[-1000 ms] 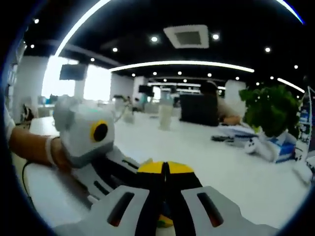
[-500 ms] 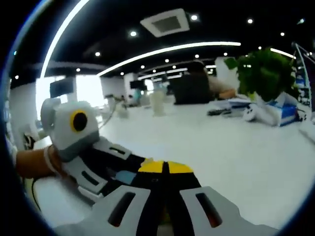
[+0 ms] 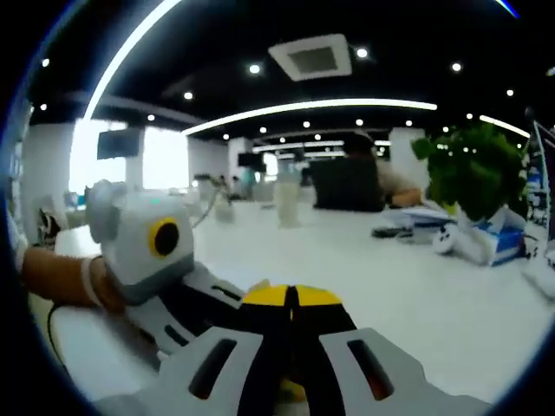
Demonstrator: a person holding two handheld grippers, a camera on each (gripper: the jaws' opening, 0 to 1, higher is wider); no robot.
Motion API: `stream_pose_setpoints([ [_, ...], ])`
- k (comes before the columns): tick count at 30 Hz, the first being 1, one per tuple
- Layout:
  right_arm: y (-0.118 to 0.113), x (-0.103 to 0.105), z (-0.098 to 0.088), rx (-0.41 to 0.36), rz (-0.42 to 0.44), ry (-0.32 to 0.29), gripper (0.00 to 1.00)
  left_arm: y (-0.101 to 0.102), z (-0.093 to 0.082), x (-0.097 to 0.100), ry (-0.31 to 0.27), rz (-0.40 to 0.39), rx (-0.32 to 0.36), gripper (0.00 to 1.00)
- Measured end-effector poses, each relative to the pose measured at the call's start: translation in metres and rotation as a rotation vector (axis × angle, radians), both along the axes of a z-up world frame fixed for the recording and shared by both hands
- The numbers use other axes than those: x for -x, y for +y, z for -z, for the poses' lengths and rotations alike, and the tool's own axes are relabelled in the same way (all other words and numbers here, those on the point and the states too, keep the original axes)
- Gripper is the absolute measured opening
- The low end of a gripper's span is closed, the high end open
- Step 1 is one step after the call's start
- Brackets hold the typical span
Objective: Pick up the paper insert the paper into the punch align the paper edges press the punch to punch holes
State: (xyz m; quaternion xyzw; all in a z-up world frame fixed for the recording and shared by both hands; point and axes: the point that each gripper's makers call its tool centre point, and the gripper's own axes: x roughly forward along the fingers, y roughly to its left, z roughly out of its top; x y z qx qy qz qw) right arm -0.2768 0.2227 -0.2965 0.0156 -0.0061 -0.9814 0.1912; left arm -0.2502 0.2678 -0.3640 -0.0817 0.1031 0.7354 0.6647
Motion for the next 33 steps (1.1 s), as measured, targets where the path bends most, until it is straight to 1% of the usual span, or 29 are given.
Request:
stream_pose_setpoints([
  [1, 0.002, 0.002, 0.001, -0.047, -0.004, -0.002, 0.04, 0.000, 0.000, 0.000, 0.002, 0.000, 0.001, 0.26],
  [2, 0.006, 0.004, -0.003, -0.057, 0.003, 0.022, 0.04, 0.000, 0.000, 0.001, 0.003, -0.001, 0.001, 0.26],
  [3, 0.015, 0.007, -0.007, -0.030, 0.022, 0.034, 0.04, 0.000, 0.000, 0.001, 0.004, 0.000, 0.000, 0.26],
  [4, 0.028, 0.010, -0.009, 0.003, 0.046, 0.030, 0.04, 0.000, -0.001, 0.000, 0.005, -0.001, 0.000, 0.26],
  [5, 0.042, 0.013, -0.007, 0.004, 0.080, 0.021, 0.04, 0.000, -0.001, 0.000, 0.007, -0.001, 0.000, 0.26],
  [6, 0.062, 0.017, -0.004, -0.033, 0.128, 0.028, 0.04, 0.000, -0.001, 0.000, 0.008, -0.001, 0.001, 0.26],
  [7, 0.075, 0.020, 0.001, -0.045, 0.156, 0.025, 0.04, 0.000, -0.001, 0.000, 0.008, -0.001, 0.001, 0.26],
  [9, 0.090, 0.024, 0.013, -0.034, 0.167, 0.003, 0.04, 0.000, -0.001, 0.000, 0.006, -0.002, 0.000, 0.27],
  [11, 0.100, 0.025, 0.024, -0.019, 0.179, -0.029, 0.05, 0.000, -0.001, -0.001, 0.005, -0.001, 0.002, 0.29],
  [12, 0.104, 0.025, 0.028, 0.004, 0.190, -0.037, 0.05, 0.000, -0.001, -0.001, 0.006, 0.002, 0.003, 0.30],
  [13, 0.104, 0.025, 0.030, 0.053, 0.189, -0.049, 0.05, 0.000, -0.002, -0.003, 0.006, 0.007, 0.001, 0.33],
  [14, 0.106, 0.024, 0.028, 0.072, 0.185, -0.043, 0.05, 0.001, -0.002, -0.004, 0.003, 0.013, -0.001, 0.37],
  [16, 0.106, 0.025, 0.028, 0.083, 0.188, -0.039, 0.05, 0.001, -0.003, -0.008, 0.000, 0.020, -0.008, 0.42],
  [18, 0.104, 0.024, 0.030, 0.075, 0.188, -0.044, 0.05, 0.002, -0.005, -0.008, 0.009, 0.022, -0.011, 0.42],
  [22, 0.103, 0.023, 0.030, 0.067, 0.188, -0.044, 0.05, 0.001, -0.008, -0.004, 0.009, 0.020, -0.026, 0.44],
  [27, 0.102, 0.023, 0.032, 0.072, 0.179, -0.052, 0.05, -0.001, -0.011, 0.005, 0.006, -0.003, -0.038, 0.53],
  [29, 0.099, 0.022, 0.034, 0.075, 0.169, -0.066, 0.05, -0.001, -0.015, 0.004, 0.006, -0.001, -0.053, 0.53],
  [31, 0.098, 0.022, 0.034, 0.068, 0.165, -0.067, 0.06, -0.001, -0.019, 0.002, 0.007, 0.010, -0.069, 0.53],
  [33, 0.098, 0.022, 0.035, 0.067, 0.163, -0.068, 0.07, 0.000, -0.023, 0.004, 0.000, 0.004, -0.078, 0.53],
])
